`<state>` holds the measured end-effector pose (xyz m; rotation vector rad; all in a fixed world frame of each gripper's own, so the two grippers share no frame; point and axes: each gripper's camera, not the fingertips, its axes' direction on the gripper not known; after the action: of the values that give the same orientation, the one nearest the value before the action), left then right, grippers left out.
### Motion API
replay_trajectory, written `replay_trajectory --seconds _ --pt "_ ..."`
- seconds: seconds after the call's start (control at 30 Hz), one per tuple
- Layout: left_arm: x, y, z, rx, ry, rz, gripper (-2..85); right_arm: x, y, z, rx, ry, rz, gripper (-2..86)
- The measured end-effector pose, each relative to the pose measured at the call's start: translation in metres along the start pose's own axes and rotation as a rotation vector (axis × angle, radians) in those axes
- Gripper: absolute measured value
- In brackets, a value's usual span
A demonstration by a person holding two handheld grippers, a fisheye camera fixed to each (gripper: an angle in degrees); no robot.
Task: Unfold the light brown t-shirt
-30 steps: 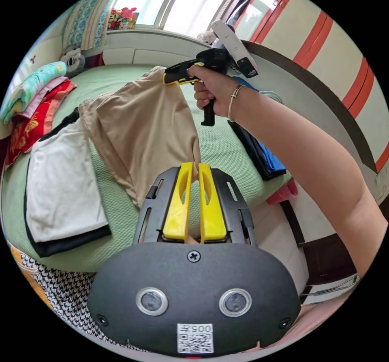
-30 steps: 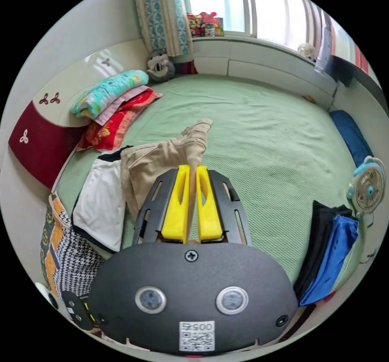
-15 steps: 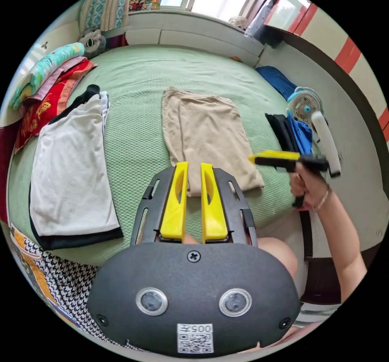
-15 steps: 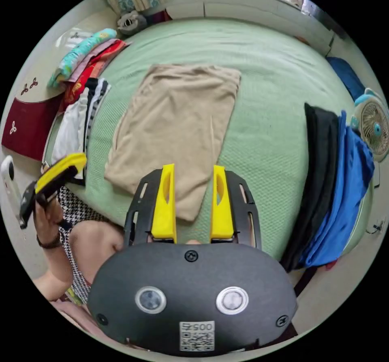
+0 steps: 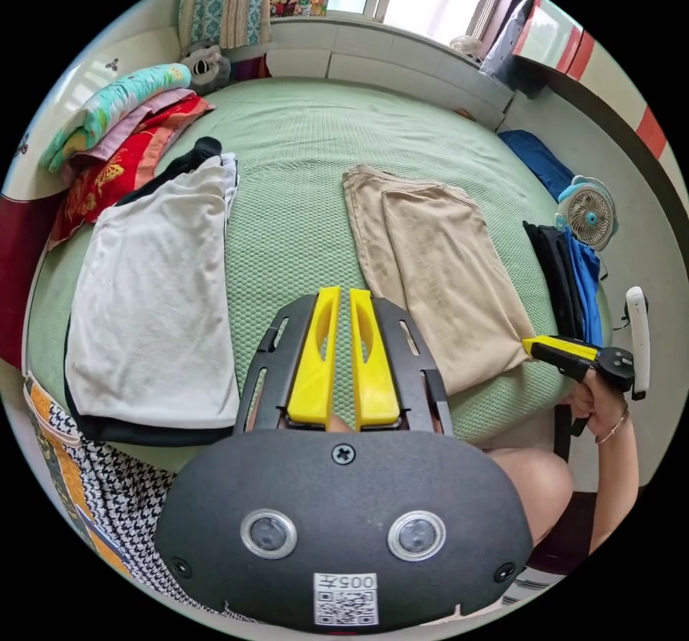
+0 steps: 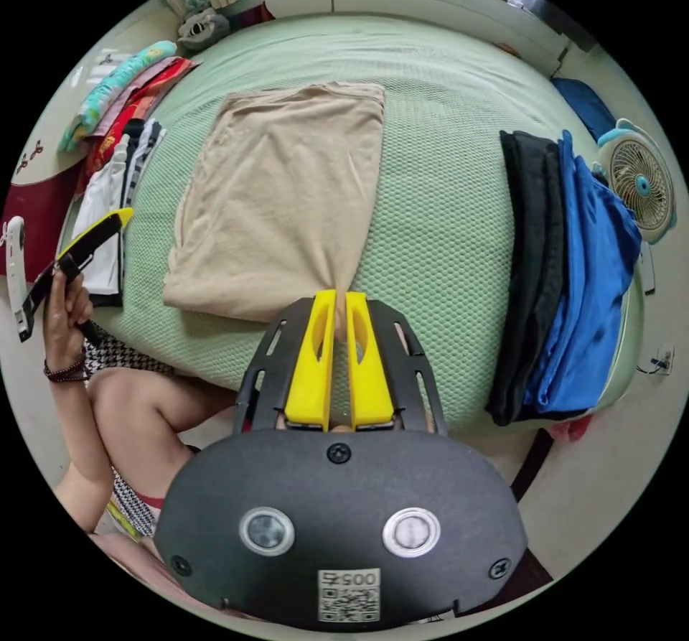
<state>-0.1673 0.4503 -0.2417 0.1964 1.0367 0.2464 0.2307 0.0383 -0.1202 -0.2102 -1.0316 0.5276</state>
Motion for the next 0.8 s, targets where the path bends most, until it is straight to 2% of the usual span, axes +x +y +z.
replay_trajectory --seconds 0.07,0.2,0.3,0.37,0.67,0.8 --pt "-0.006 -0.002 0.016 -0.039 0.033 -0.013 4.2 -0.001 0.005 0.001 -0.013 0.024 0.005 -0.1" --pt "-0.011 -0.008 0.029 -0.031 0.025 -0.004 4.3 -0.03 0.024 -0.041 0.227 -0.001 -0.074 4.0" --pt "-0.015 -0.016 0.046 -0.048 0.041 -0.008 4.3 -0.069 0.017 -0.049 0.253 -0.073 -0.201 9.3" --pt "-0.016 -0.021 0.06 -0.056 -0.012 -0.01 4.2 -0.093 0.01 -0.045 0.267 -0.075 -0.261 10.5" --pt "-0.019 -0.036 0.093 -0.061 -0.023 -0.009 3.8 -0.151 -0.025 0.022 0.15 -0.095 -0.38 11.9" --pt "-0.02 -0.041 0.107 -0.067 0.015 -0.007 3.8 -0.163 -0.029 0.041 0.09 0.016 -0.433 10.2"
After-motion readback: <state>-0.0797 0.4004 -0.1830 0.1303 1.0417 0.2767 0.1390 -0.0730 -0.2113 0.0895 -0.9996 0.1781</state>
